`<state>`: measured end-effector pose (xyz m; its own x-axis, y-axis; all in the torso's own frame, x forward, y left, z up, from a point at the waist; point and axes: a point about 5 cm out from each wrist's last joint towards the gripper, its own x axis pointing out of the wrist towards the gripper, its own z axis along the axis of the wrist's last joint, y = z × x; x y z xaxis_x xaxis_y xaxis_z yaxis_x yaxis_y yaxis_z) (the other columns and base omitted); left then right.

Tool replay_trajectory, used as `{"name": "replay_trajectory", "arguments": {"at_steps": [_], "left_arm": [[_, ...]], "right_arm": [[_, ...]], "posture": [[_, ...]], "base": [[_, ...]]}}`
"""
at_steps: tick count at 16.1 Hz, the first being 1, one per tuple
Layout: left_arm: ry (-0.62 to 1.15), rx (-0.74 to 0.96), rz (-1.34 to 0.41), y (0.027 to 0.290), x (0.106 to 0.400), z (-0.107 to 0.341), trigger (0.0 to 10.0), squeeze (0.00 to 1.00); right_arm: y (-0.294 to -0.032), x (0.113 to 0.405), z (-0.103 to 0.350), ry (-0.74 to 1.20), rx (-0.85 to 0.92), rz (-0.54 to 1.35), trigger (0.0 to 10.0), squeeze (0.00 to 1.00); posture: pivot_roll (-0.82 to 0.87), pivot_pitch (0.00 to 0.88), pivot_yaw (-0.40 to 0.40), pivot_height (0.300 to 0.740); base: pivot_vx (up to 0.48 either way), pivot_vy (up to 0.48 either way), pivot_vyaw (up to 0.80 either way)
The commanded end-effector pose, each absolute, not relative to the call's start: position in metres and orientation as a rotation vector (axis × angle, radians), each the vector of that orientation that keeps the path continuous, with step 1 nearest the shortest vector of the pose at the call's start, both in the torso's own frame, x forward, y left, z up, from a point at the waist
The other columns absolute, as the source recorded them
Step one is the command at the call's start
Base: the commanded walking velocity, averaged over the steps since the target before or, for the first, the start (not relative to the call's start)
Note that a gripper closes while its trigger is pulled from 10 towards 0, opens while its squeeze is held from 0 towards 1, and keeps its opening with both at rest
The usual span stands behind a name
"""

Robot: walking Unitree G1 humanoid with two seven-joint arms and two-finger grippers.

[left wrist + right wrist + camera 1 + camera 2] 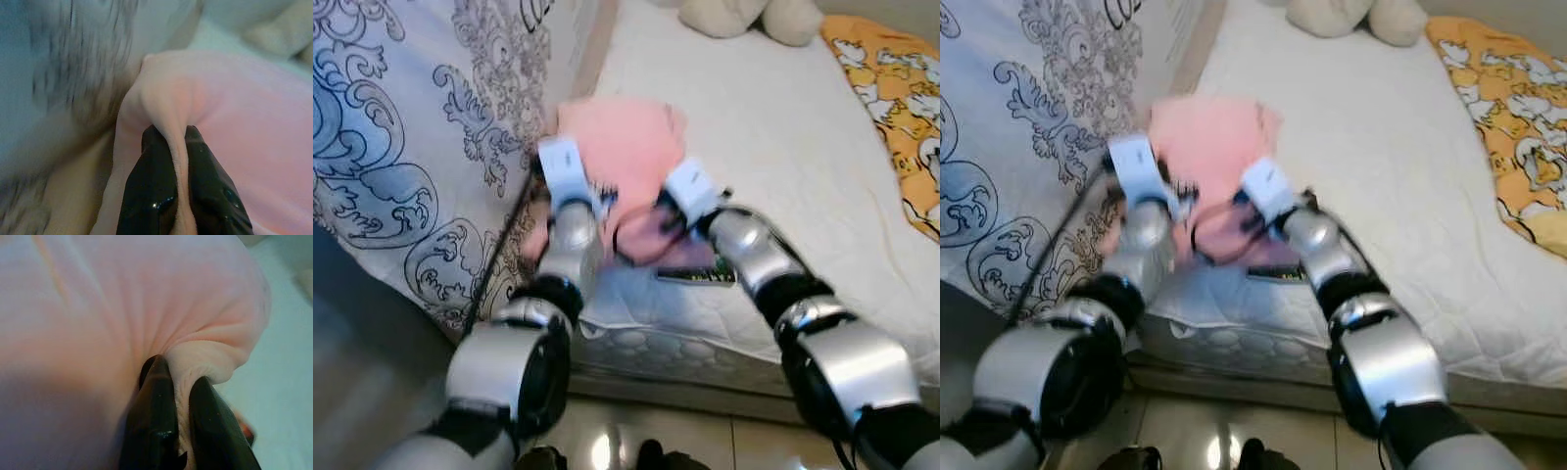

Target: Clean up the room

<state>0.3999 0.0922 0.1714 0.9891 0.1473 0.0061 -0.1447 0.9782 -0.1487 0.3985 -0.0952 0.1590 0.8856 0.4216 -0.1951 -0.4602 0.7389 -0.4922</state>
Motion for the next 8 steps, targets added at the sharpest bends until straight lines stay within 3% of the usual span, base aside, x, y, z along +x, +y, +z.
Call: {"name": "replay_trajectory", "arguments": {"at_steps": [1,8], "left_arm": [[0.062,-0.11,0.14,0.086,0.393,0.151,10.0,0.0],[0.062,-0.036,0.093,0.094,0.397,0.155,10.0,0.0]], "right_arm": [[-0.102,0.392,0.138,0.145,-0.631,0.494,10.0,0.0],[-0.105,0.387,0.124,0.181,-0.624,0.446,10.0,0.0]], "posture": [[0.16,0.26,-0.138,0.74],[0.13,0.268,-0.133,0.74]], "base": [[0.0,0.0,0.0],[0.0,0.0,0.0]]}}
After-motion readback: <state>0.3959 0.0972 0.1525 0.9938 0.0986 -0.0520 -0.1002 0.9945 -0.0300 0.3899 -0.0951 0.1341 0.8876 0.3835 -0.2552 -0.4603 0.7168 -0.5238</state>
